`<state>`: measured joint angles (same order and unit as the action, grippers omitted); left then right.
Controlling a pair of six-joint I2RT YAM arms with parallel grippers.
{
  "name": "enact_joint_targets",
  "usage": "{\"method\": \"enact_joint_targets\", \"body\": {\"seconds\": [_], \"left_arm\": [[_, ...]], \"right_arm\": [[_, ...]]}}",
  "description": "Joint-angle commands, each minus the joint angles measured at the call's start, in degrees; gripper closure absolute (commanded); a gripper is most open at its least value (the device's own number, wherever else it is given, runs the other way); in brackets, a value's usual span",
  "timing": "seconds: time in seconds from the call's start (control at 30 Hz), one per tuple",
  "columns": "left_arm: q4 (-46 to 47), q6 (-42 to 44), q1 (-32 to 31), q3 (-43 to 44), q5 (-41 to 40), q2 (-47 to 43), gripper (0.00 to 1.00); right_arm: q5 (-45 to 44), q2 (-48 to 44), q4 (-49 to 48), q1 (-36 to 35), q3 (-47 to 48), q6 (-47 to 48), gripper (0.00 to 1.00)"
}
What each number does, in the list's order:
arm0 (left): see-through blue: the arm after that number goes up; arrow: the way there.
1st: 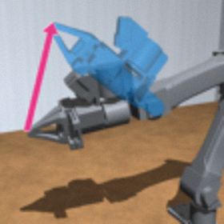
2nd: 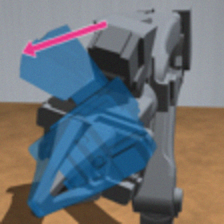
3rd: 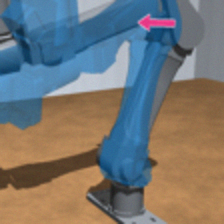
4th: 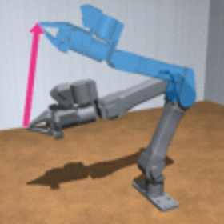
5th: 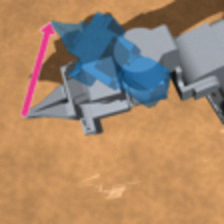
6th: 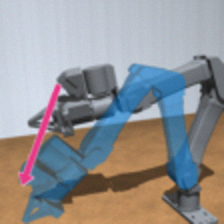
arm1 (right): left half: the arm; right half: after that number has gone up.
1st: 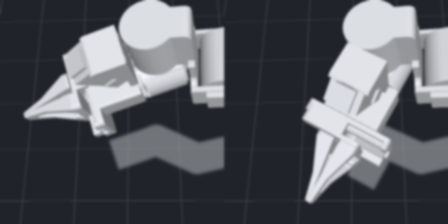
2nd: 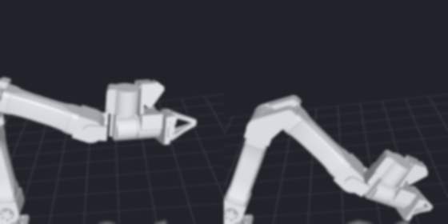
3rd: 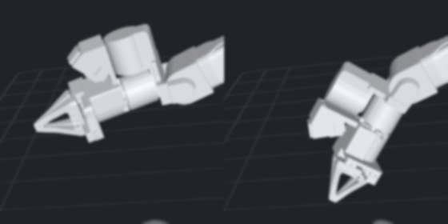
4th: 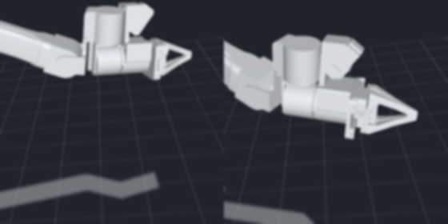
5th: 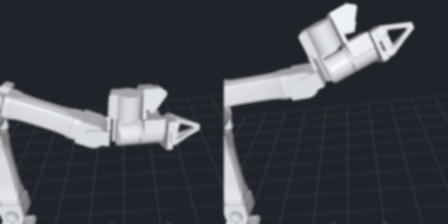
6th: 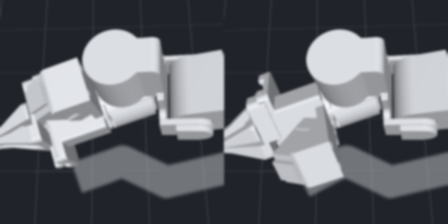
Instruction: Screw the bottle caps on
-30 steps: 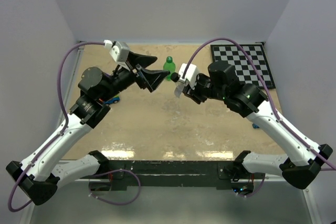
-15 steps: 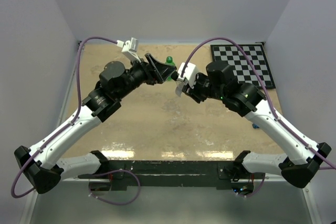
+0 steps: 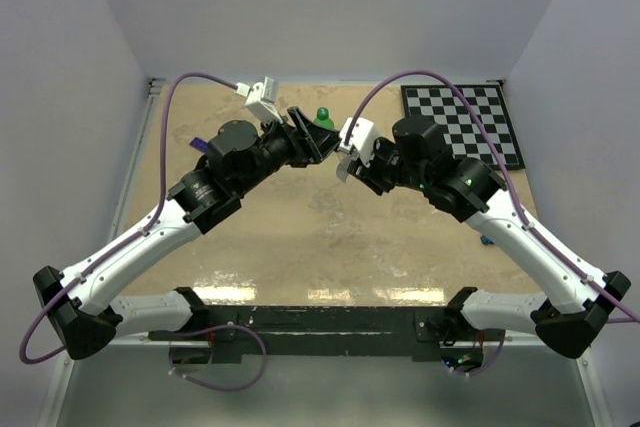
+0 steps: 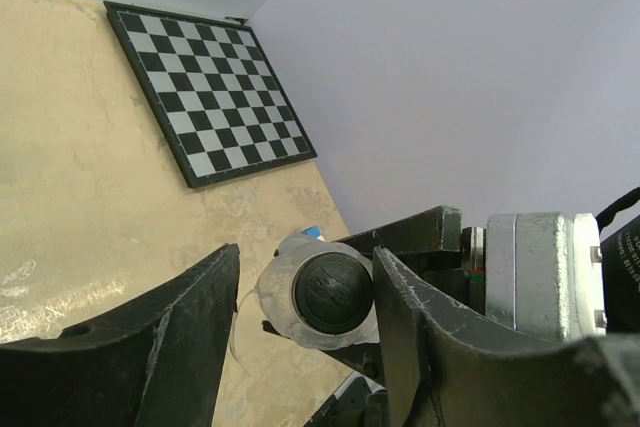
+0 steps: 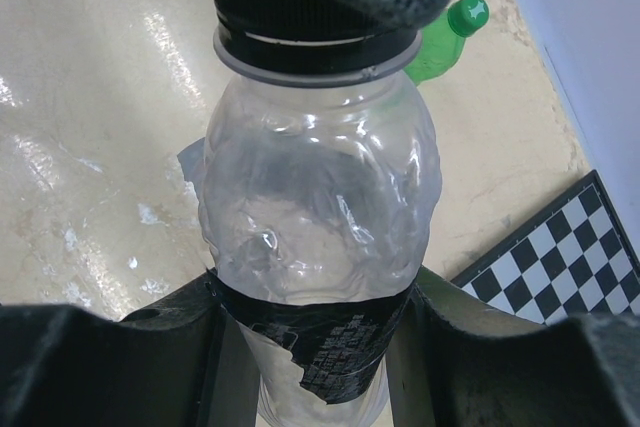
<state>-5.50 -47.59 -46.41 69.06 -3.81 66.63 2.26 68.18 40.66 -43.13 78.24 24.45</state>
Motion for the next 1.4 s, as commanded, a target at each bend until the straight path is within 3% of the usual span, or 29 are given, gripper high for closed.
{"method": "enact_joint_targets", "body": {"seconds": [0.0,0.4,0.63,0.9,1.03,1.13,1.37], "left_arm": [[0.5,-1.3,-0.6,1.9,-1.0,0.3,0.43],[1.0,-2.6,-1.6,2.0,0.6,2.0,0.53],[0.9,-0.8,-1.7,2.5,0.8,1.8,1.0],[10.2,14.5,-1.1,0.4,10.0,-1.5,1.0],[14.5,23.5,1.9,-1.5,23.1,-3.5,1.0],[17.0,28.5,4.7,-2.5,37.6,-4.5,1.0],[8.4,39.0,5.1,1.8,49.6,-2.9,1.0]], "right_arm": [[-1.0,-0.2,-2.3,0.0,1.2,-0.6,1.0],[-2.2,0.3,-2.9,0.0,1.1,-0.8,1.0],[-2.1,0.3,-3.0,0.0,0.8,-0.9,1.0],[7.6,-1.5,-1.6,0.0,1.7,-0.8,1.0],[17.0,-2.3,-0.6,0.1,2.3,0.2,1.0],[24.0,-2.4,0.3,0.1,3.1,1.7,1.0],[35.3,-2.1,2.8,0.2,4.6,5.2,1.0]]}}
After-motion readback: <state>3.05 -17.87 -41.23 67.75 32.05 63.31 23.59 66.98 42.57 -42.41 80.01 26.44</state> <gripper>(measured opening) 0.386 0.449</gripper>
